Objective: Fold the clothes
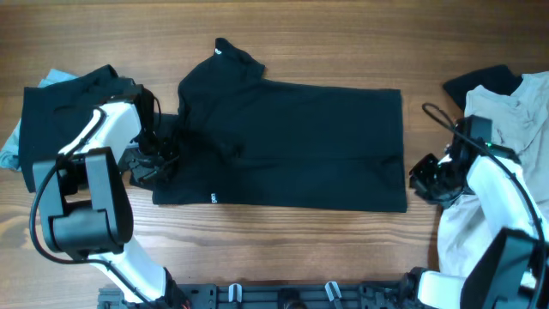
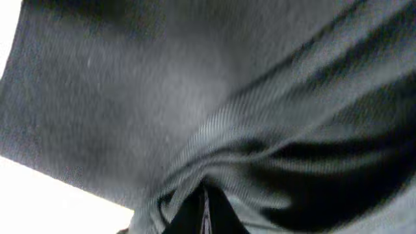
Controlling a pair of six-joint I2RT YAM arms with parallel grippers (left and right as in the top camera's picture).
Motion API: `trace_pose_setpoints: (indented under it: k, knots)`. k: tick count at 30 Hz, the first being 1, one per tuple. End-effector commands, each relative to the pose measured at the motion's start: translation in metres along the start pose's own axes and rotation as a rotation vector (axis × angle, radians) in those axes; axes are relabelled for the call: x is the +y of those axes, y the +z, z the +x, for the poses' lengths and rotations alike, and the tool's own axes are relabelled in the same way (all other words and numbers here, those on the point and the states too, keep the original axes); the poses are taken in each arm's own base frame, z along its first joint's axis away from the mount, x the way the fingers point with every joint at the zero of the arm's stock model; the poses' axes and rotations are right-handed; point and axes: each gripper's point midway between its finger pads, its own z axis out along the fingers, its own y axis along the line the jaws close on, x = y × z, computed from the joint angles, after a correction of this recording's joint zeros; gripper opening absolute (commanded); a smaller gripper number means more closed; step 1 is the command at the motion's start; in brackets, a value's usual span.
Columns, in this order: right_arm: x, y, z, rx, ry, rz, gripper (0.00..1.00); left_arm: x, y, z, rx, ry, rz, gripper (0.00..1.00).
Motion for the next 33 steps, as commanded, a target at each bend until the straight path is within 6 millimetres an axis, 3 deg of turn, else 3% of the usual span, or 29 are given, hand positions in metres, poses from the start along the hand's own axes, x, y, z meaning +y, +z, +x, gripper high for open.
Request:
trace_pose_setpoints:
  k: [1,2,3,5,6,8,10,12,13,15,16,21,25,27,30,33]
  knots:
    - [0.036,-0.058,-0.034,-0.168,-0.122,-0.114,0.3,-0.013,-0.047,-0.001,-0.076,-0.015,0.115,0.08]
    - [0.052,-0.076,-0.04,-0.2,-0.164,-0.183,0.34,-0.018,-0.063,-0.004,-0.113,-0.01,0.152,0.09]
    - [0.078,-0.102,-0.048,-0.241,-0.212,-0.294,0.38,-0.044,-0.105,-0.02,-0.233,0.028,0.303,0.09]
    - [0.102,-0.121,-0.055,-0.275,-0.256,-0.403,0.4,-0.094,-0.158,-0.035,-0.392,0.242,0.545,0.09]
    - [0.113,-0.128,-0.056,-0.281,-0.266,-0.464,0.4,-0.113,-0.18,-0.047,-0.497,0.307,0.593,0.14]
    - [0.121,-0.133,-0.057,-0.285,-0.268,-0.513,0.41,-0.149,-0.205,-0.066,-0.66,0.395,0.658,0.15]
    - [0.121,-0.133,-0.056,-0.283,-0.268,-0.512,0.41,-0.176,-0.21,-0.079,-0.74,0.445,0.693,0.18]
    - [0.119,-0.131,-0.054,-0.27,-0.263,-0.505,0.41,-0.205,-0.197,-0.098,-0.775,0.456,0.729,0.27]
    - [0.119,-0.131,-0.054,-0.267,-0.261,-0.504,0.41,-0.217,-0.183,-0.11,-0.78,0.442,0.736,0.43]
    - [0.119,-0.13,-0.054,-0.269,-0.26,-0.501,0.41,-0.234,-0.16,-0.13,-0.785,0.42,0.764,0.47]
    - [0.118,-0.13,-0.055,-0.27,-0.258,-0.495,0.41,-0.242,-0.147,-0.141,-0.786,0.401,0.778,0.55]
    - [0.114,-0.127,-0.054,-0.264,-0.25,-0.475,0.41,-0.257,-0.107,-0.173,-0.825,0.386,0.775,0.72]
    - [0.109,-0.122,-0.052,-0.257,-0.251,-0.452,0.41,-0.254,-0.081,-0.184,-0.826,0.353,0.713,0.73]
    - [0.109,-0.121,-0.052,-0.253,-0.256,-0.449,0.41,-0.259,-0.066,-0.183,-0.813,0.36,0.707,0.68]
    - [0.109,-0.12,-0.052,-0.251,-0.255,-0.448,0.41,-0.269,-0.052,-0.174,-0.8,0.402,0.678,0.36]
    - [0.109,-0.12,-0.051,-0.249,-0.255,-0.447,0.41,-0.277,-0.054,-0.165,-0.789,0.423,0.693,0.06]
